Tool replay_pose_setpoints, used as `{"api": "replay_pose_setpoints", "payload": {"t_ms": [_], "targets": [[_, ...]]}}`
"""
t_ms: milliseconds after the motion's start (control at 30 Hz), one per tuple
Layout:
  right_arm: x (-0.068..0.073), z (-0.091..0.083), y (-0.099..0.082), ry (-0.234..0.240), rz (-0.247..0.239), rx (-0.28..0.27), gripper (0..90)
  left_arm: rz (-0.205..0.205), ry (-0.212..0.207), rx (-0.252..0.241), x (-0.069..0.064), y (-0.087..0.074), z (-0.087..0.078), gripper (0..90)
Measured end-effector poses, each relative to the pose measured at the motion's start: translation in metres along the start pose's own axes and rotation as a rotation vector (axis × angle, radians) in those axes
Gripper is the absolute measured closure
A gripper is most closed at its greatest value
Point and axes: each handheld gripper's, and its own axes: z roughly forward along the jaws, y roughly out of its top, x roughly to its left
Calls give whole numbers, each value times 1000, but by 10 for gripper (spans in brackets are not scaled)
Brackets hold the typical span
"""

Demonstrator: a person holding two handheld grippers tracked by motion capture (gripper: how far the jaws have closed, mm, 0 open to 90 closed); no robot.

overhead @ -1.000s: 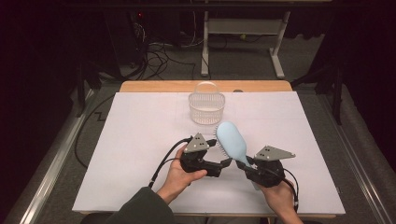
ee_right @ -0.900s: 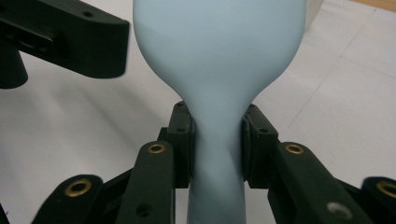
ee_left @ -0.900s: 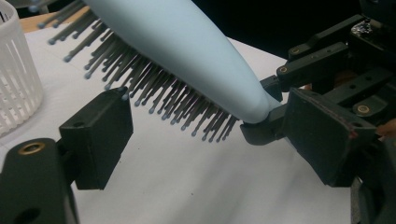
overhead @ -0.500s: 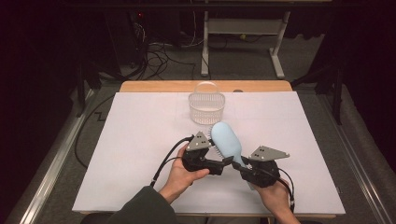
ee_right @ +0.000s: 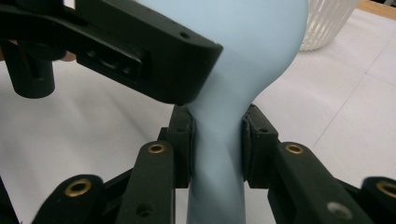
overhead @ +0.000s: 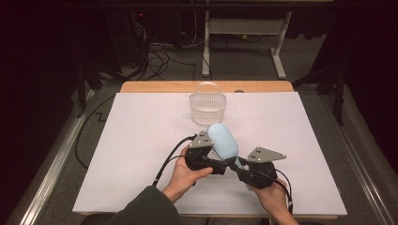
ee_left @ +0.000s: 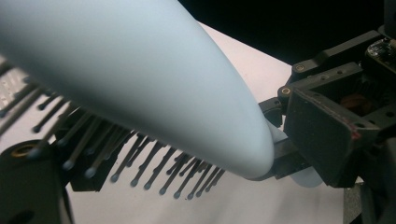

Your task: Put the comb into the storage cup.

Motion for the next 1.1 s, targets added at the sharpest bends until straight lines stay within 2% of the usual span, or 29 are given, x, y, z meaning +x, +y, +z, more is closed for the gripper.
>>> {"api": "replay_pose_setpoints", "payload": {"t_ms": [133,300,433,567,667,733,900,1100], "targets": [[1,0,1,-6,-9,0,705,0,-4,4,0,1,1,158],[1,-1,1,-12,-14,-8,705,-10,4,4,0,2,0,250],[4,-1,2,-34,-38,-4,704,-22,-2,0,0,2,2,262],[4,0,2,-39,-43,3,705,-57,-25,1,3,4,1,318],[4,1,2,-34,-46,6,705,-24,-21,20,2,7,-3,349],[4,2,4,-33,-50,7,704,-9,-15,16,2,9,-6,375],[3,7,7,-19,-44,10,704,-18,-25,-15,3,12,-12,455],[5,8,12,-1,-57,-1,704,-3,-26,-2,1,15,-21,491]]}}
